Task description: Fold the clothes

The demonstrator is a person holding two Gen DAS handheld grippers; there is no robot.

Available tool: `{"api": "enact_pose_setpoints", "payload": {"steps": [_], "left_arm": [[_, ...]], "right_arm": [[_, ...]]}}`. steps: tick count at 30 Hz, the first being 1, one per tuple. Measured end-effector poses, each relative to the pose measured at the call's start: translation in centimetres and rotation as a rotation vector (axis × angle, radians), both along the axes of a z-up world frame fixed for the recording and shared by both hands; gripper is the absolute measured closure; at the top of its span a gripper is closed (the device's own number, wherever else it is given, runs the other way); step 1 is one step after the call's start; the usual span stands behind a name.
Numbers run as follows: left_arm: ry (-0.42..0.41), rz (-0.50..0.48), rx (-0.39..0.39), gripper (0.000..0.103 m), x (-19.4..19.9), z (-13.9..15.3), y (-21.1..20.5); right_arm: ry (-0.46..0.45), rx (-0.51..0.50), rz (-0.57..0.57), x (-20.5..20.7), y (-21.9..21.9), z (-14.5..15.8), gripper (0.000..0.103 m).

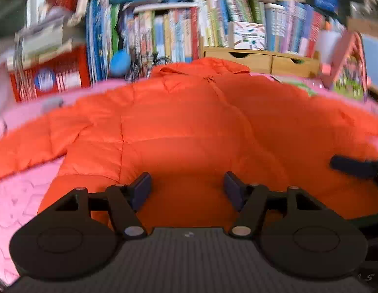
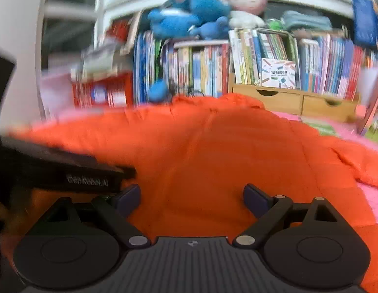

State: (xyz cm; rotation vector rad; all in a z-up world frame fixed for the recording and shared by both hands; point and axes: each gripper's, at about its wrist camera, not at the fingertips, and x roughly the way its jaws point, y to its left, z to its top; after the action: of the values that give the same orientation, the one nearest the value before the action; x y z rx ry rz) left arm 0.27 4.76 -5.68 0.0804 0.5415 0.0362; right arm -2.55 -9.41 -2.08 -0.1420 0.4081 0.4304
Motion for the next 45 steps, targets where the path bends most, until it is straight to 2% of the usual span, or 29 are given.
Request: {"api": "enact_pose_setpoints", "payload": {"steps": [2, 6, 10, 12, 13, 14, 18, 20, 22, 26, 29, 34, 45], "left_arm": [[-0.011, -0.001, -0.002, 0.033, 0.0, -0.2, 0.3], [-0.020, 0.013, -0.013, 0.031, -0.4, -0.2, 2.1], [-0.032, 0.049, -0.020, 0.028, -1.6, -0.2, 4.8], [-0.037, 0.083, -0.001, 0.027, -2.2, -0.1, 6.1], [-0.038, 0.096, 0.006, 0.023, -2.4, 0.0, 6.7], [-0.034, 0.121, 0.013, 0.022, -2.7, 0.1, 7.3], [0.045, 0.270, 0.037, 0.022, -3.2, 1.6, 8.9], [0.092, 0.317, -0.008, 0.024, -3.3, 2.8, 8.9], [0.110, 0.294, -0.035, 0.022, -3.5, 3.9, 7.8], [0.109, 0.183, 0.002, 0.002, -4.0, 5.4, 4.4], [0.125, 0.132, 0.040, 0.002, -4.7, 5.9, 1.9], [0.171, 0.037, -0.027, 0.002, -5.5, 6.0, -0.1], [0.253, 0.016, -0.044, 0.001, -6.0, 4.8, -1.3]], "right_arm": [[-0.060, -0.070, -0.010, -0.8, 0.2, -0.9, 0.012], [-0.033, -0.039, -0.041, -0.6, -2.3, -1.1, 0.009], [-0.024, -0.033, -0.126, -0.9, -6.3, -1.2, 0.008], [-0.011, -0.022, -0.179, -0.9, -8.5, -1.2, 0.006], [-0.006, -0.023, -0.207, -0.7, -9.4, -1.2, 0.003], [0.013, -0.007, -0.233, -0.5, -10.4, -1.1, 0.001], [0.121, 0.051, -0.341, 0.3, -13.5, -0.2, 0.001], [0.156, 0.026, -0.385, 0.4, -13.2, 1.0, 0.004], [0.163, -0.003, -0.376, 0.1, -11.8, 2.1, 0.004], [0.181, 0.026, -0.263, -0.5, -8.8, 3.7, 0.002], [0.216, 0.030, -0.246, -1.1, -7.1, 4.5, 0.001], [0.264, 0.041, -0.214, -2.2, -5.7, 5.4, 0.001], [0.325, 0.008, -0.173, -4.0, -4.6, 4.6, 0.001]]}}
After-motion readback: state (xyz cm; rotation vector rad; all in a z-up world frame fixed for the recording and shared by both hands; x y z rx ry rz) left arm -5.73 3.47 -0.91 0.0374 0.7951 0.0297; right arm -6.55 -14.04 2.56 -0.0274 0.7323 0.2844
